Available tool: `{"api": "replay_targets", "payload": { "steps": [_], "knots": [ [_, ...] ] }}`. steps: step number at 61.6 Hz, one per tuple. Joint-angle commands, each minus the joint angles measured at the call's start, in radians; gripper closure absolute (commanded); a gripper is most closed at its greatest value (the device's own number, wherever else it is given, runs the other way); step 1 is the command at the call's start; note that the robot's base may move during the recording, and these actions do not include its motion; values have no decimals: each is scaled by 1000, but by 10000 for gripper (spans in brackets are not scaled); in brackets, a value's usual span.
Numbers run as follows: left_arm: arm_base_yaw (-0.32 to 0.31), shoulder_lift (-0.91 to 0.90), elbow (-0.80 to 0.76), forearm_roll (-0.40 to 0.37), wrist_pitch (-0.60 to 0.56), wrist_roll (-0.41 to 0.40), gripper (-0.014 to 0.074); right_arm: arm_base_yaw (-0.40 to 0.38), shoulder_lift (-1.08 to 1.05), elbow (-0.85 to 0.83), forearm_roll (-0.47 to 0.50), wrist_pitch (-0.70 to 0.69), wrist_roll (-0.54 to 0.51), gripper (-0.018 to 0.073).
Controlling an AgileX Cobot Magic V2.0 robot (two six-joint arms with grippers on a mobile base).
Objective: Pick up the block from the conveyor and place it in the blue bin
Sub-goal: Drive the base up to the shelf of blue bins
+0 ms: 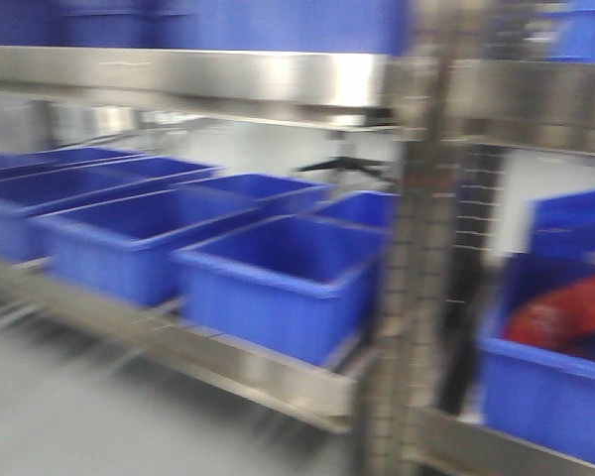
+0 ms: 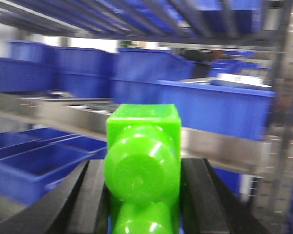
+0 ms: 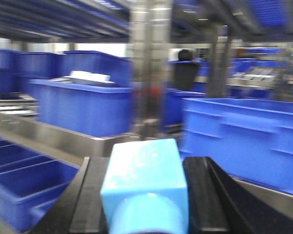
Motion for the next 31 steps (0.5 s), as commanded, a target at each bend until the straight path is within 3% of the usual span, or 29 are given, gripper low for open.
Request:
{"api": "replay_targets", "payload": {
  "steps": [1,31],
  "knots": [
    [2,-4,-1,-6,-19,0,707,0,-2,-1,-8,-22,-6,727],
    [2,-4,-1,-6,-19,0,707,0,-2,-1,-8,-22,-6,727]
  ]
}}
